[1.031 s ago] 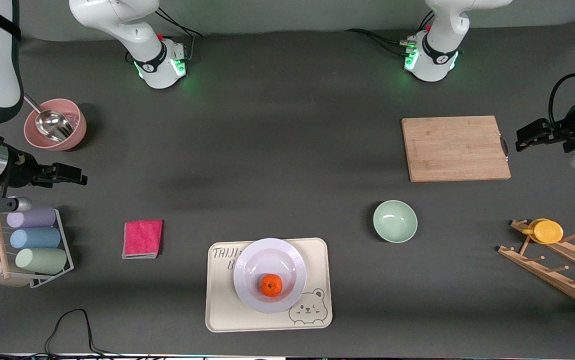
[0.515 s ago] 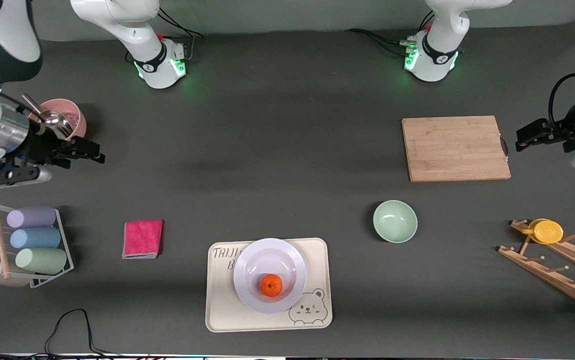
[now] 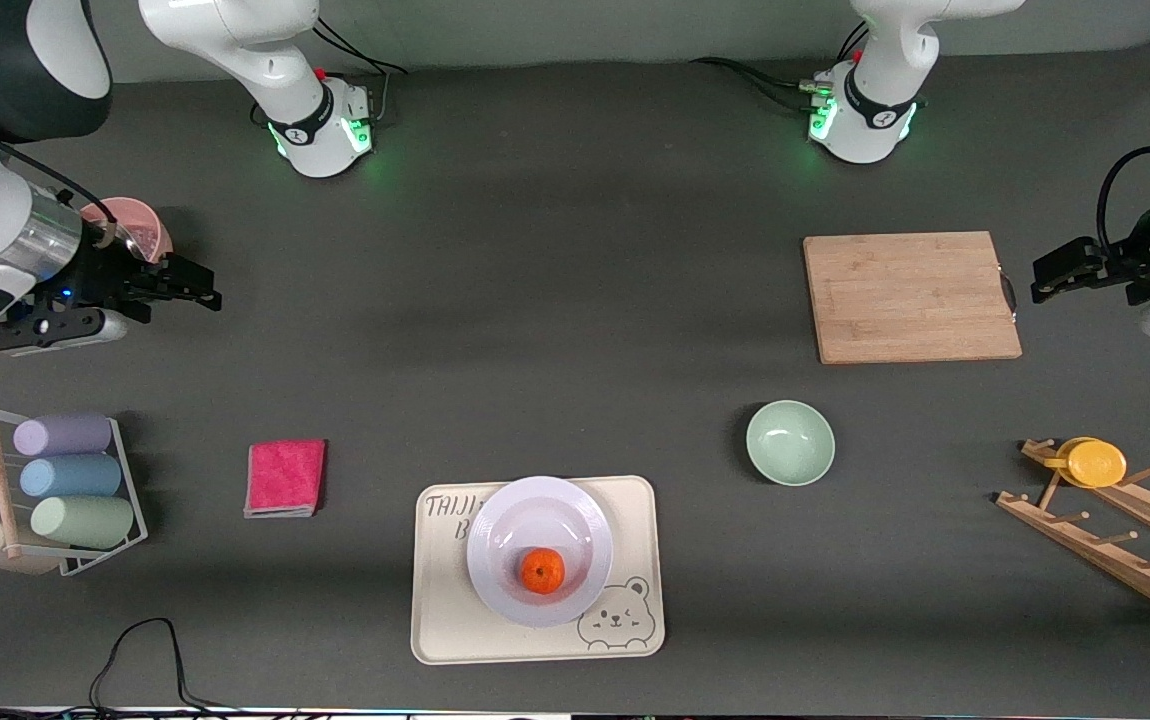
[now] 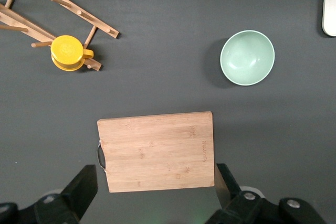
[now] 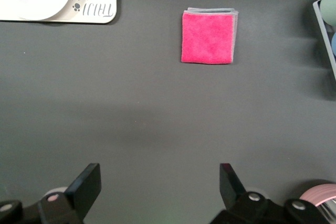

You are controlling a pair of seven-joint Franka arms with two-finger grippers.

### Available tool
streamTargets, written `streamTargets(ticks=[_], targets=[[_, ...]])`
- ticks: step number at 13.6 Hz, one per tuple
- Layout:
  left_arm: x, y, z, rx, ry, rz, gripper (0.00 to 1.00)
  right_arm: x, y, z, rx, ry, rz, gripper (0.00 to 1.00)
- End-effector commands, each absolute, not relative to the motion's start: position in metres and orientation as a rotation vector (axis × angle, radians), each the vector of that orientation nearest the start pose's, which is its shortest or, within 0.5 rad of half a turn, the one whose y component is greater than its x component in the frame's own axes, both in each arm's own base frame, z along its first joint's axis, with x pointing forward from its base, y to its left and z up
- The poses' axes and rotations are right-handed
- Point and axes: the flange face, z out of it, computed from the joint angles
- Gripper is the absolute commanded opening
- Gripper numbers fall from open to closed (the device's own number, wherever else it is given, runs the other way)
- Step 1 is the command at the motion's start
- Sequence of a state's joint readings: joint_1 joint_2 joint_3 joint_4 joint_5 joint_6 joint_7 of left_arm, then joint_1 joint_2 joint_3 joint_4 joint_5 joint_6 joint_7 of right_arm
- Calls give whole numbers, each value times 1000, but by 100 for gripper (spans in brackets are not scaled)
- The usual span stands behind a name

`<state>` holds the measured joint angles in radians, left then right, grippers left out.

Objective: Place orange and plate with both arms

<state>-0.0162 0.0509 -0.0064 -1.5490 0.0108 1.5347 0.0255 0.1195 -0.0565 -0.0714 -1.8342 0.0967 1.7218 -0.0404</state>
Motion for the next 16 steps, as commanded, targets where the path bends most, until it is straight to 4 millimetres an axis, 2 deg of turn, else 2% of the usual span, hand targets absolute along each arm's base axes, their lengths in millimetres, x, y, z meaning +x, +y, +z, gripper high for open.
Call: streamTargets(ticks=[1, 3, 4, 7, 13, 16], targets=[[560, -13, 608, -3136, 82, 94, 100, 533, 33, 562, -3073, -95, 68, 100], [560, -13, 608, -3136, 82, 91, 100, 529, 28, 565, -3070, -101, 124, 100], [560, -13, 608, -3136, 82, 94, 100, 528, 20, 571, -3069, -82, 123, 100], [560, -13, 608, -3136, 82, 94, 100, 521, 19, 589, -3055, -76, 167, 100], [560, -13, 608, -3136, 82, 94, 100, 522, 17, 589, -3065, -64, 168, 100], [561, -13, 607, -3136, 82, 94, 100, 525, 16, 583, -3065, -61, 187, 100]])
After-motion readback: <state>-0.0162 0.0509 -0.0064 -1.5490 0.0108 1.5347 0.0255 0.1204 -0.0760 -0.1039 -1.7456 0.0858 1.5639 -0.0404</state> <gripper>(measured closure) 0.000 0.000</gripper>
